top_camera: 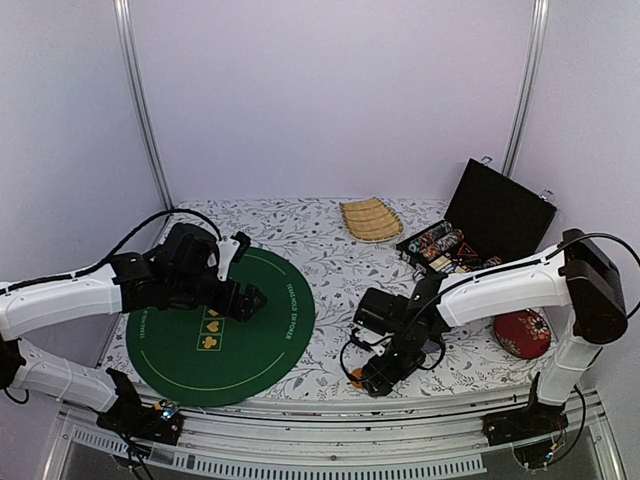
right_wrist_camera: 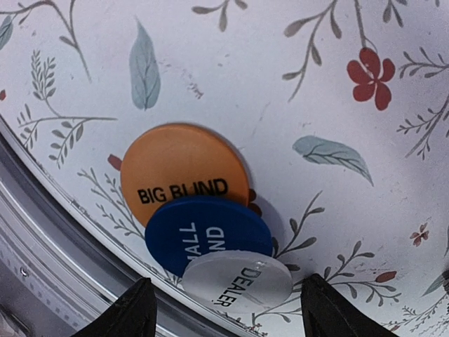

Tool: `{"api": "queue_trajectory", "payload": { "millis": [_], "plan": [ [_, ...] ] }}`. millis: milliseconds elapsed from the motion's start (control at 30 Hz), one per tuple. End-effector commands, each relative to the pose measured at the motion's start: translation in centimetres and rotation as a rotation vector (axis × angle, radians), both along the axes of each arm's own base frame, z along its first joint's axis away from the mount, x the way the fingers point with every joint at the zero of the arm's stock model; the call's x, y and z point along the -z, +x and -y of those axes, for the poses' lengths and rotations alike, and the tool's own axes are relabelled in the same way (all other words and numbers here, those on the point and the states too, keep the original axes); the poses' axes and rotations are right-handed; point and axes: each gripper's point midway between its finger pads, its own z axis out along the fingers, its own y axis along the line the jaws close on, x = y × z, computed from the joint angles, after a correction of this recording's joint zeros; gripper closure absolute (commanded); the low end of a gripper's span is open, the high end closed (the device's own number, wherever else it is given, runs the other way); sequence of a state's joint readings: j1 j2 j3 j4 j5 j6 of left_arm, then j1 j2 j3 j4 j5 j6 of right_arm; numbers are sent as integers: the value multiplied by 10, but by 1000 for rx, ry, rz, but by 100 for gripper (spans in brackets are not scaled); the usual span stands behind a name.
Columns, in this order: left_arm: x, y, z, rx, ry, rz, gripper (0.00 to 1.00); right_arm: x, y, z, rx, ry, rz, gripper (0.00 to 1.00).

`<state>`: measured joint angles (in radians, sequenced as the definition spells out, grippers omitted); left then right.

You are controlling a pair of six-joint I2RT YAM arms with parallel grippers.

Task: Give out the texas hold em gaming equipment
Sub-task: Pick up the dealer button from the center of the board.

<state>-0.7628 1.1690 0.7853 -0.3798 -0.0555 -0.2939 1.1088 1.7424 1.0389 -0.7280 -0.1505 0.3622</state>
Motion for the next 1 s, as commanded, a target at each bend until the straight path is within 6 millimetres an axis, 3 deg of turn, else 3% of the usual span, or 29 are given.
{"api": "queue_trajectory", "payload": {
  "millis": [0,267,400,567,967],
  "plan": [
    [-3,4,0,-9,-20,10,2,16,-4,4,-28,-88,-5,30],
    [-5,1,0,-1,-37,18,2,24,-12,33,-36,-255,25,33],
    [-6,0,0,3,-46,27,2,31,-18,32,-62,-277,38,35],
    [-6,0,2,9,-55,23,2,36,-11,32,-73,-294,75,48],
    [-10,-1,2,19,-59,32,2,11,-7,25,-89,-210,121,66]
  ]
}}
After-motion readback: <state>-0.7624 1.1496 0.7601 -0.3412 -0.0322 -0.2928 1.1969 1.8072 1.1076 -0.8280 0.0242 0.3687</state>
